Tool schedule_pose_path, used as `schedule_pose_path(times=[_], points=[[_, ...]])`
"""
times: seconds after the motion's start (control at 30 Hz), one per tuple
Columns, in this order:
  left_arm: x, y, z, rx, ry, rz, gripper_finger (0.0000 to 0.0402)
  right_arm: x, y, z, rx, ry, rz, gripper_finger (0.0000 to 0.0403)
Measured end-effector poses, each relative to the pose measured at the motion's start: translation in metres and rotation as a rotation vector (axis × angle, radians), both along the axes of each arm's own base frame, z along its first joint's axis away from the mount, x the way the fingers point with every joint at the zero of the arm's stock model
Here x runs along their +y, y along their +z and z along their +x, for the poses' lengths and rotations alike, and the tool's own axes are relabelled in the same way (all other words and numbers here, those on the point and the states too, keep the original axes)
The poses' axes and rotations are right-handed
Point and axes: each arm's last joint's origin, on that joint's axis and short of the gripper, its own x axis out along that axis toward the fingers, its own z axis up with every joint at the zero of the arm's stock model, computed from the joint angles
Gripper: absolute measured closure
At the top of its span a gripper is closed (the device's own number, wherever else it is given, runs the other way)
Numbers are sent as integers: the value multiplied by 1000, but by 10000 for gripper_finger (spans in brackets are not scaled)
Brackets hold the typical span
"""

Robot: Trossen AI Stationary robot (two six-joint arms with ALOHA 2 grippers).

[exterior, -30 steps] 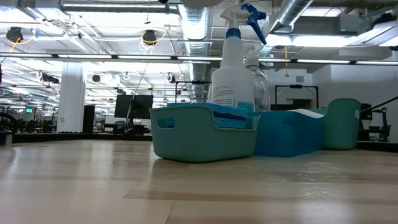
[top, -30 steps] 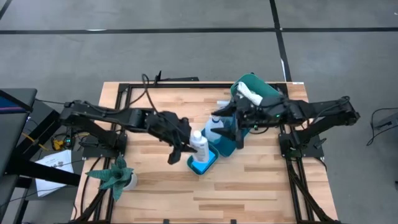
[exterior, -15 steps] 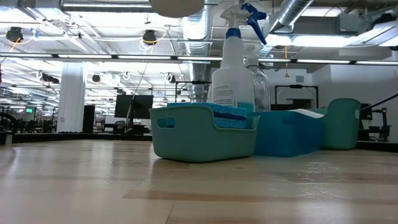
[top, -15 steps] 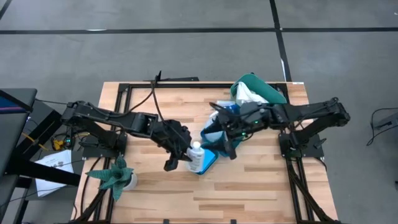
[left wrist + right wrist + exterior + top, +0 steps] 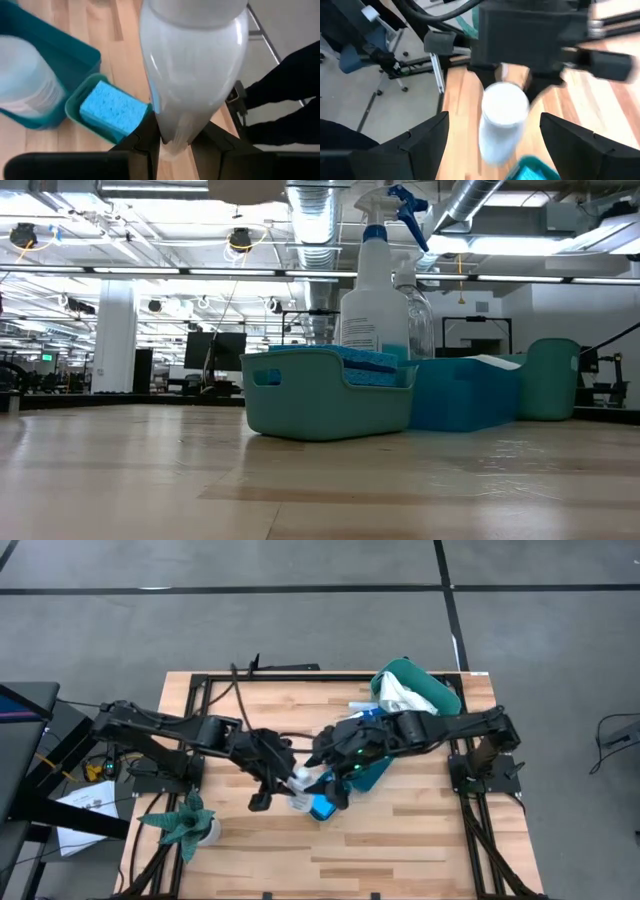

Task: Pick & Place Kitchen Items
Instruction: Put the white plastic restorer bottle into the large blue bin

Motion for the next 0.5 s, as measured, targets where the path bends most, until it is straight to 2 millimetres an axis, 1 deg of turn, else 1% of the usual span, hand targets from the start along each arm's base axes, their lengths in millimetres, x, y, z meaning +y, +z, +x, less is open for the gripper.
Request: schedule_pose_path(times=[0.23, 0.33, 0.5], points=[[0, 11, -16, -30, -18, 23, 322, 4, 7, 17, -42, -2, 8, 101], [-2, 10, -20, -3, -40, 42, 322, 3, 9, 18, -61, -23, 4, 101], [-5, 12, -21, -25, -65, 49, 322, 3, 10, 18, -62, -63, 15, 101]])
